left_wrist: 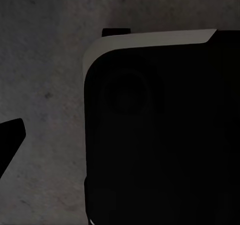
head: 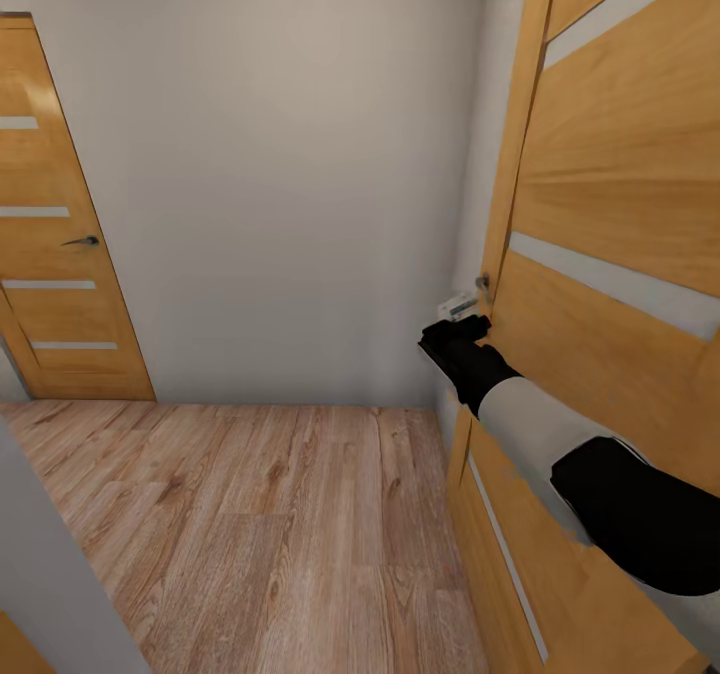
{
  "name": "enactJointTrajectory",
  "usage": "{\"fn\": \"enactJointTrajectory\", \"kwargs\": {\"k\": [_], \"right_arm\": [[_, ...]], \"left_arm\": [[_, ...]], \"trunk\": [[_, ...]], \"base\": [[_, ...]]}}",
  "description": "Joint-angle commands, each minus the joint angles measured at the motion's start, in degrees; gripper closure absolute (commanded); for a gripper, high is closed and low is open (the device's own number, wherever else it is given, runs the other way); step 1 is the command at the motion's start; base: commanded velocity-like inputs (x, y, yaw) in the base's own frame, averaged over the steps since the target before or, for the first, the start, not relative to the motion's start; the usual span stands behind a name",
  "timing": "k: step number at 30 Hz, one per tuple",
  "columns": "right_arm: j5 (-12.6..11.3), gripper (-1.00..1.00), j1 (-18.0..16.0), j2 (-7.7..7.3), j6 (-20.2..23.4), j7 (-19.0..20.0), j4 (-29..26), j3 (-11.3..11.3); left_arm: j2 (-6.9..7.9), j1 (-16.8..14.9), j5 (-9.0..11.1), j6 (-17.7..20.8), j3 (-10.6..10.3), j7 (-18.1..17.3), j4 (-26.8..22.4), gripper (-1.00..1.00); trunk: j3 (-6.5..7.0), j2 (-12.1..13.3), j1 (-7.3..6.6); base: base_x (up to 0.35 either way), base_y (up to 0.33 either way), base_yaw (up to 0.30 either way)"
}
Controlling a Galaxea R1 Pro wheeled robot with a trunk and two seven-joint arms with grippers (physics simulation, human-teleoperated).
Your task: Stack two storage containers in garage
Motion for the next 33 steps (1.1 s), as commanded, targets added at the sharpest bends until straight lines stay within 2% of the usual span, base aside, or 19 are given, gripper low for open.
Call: {"fn": "enactJointTrajectory", "kwargs": {"k": [1,2,4,9,11,12,15,16,17,20,23,33], "right_arm": [[-0.5,-1.0,-0.1,1.22,0.4,-0.5,0.0,0.4],[-0.5,-1.0,-0.1,1.81,0.4,-0.5,0.0,0.4],[-0.9,-1.0,-0.1,4.32,0.5,-0.4,0.0,0.4],[-6.5,-1.0,-0.1,4.32,-0.3,0.0,-0.1,0.4],[-10.5,-1.0,-0.1,4.32,-0.6,0.6,-0.4,0.4],[-11.6,-1.0,-0.1,4.32,-0.8,0.9,-0.4,0.4],[-16.8,-1.0,-0.1,4.32,-2.7,5.3,-0.6,0.4],[-17.7,-1.0,-0.1,4.32,-3.2,7.6,-0.6,0.3],[-18.6,-1.0,0.1,4.32,-4.1,12.3,-0.6,0.3],[-19.1,-1.0,0.5,4.32,-6.2,16.3,-0.4,0.3],[-19.3,-1.0,1.0,4.32,-8.2,18.0,0.2,0.3],[-18.8,-1.0,2.3,4.32,-9.4,18.6,0.4,0.3]], "left_arm": [[0.0,0.0,0.0,-0.1,0.0,0.1,-0.1,-1.0],[0.0,0.0,0.0,-0.1,0.0,0.1,-0.1,-1.0],[-0.06,0.0,0.0,-0.1,0.0,0.1,-0.1,-1.0],[-0.08,0.0,-0.2,-0.1,0.0,0.1,-0.1,-1.0],[-0.09,0.0,-0.3,-0.1,0.0,0.1,-0.1,-1.0],[-0.09,0.0,-0.3,-0.1,0.0,0.1,-0.1,-1.0],[-0.15,0.0,-0.3,-0.1,0.0,0.1,-0.1,-1.0],[-0.16,0.0,-0.3,-0.1,0.0,0.1,-0.1,-1.0],[-0.17,0.0,-0.3,-0.1,0.0,0.1,-0.1,-1.0],[-0.17,0.0,-0.3,-0.1,0.0,0.1,-0.1,-1.0],[-0.17,0.0,-0.3,-0.1,0.0,0.1,-0.1,-1.0],[-0.09,0.0,-0.3,-0.1,-0.1,0.1,-0.1,-1.0]], "trunk": [[-0.05,0.0,0.0],[-0.05,0.0,0.0],[-0.05,0.0,0.0],[-0.05,0.0,0.0],[-0.05,0.0,0.0],[-0.05,0.0,0.0],[-0.05,0.0,0.0],[-0.05,0.0,0.0],[-0.05,0.0,0.0],[-0.05,0.0,0.0],[-0.05,0.0,0.0],[-0.05,0.0,0.0]], "base": [[0.0,0.0,0.0],[0.0,0.0,0.0],[0.0,0.0,0.0],[0.0,0.0,0.0],[0.0,0.0,0.0],[0.0,0.0,0.0],[0.0,0.0,0.0],[0.0,0.0,0.0],[0.0,0.0,0.0],[0.0,0.0,0.0],[0.0,0.0,0.0],[0.0,0.0,0.0]]}}
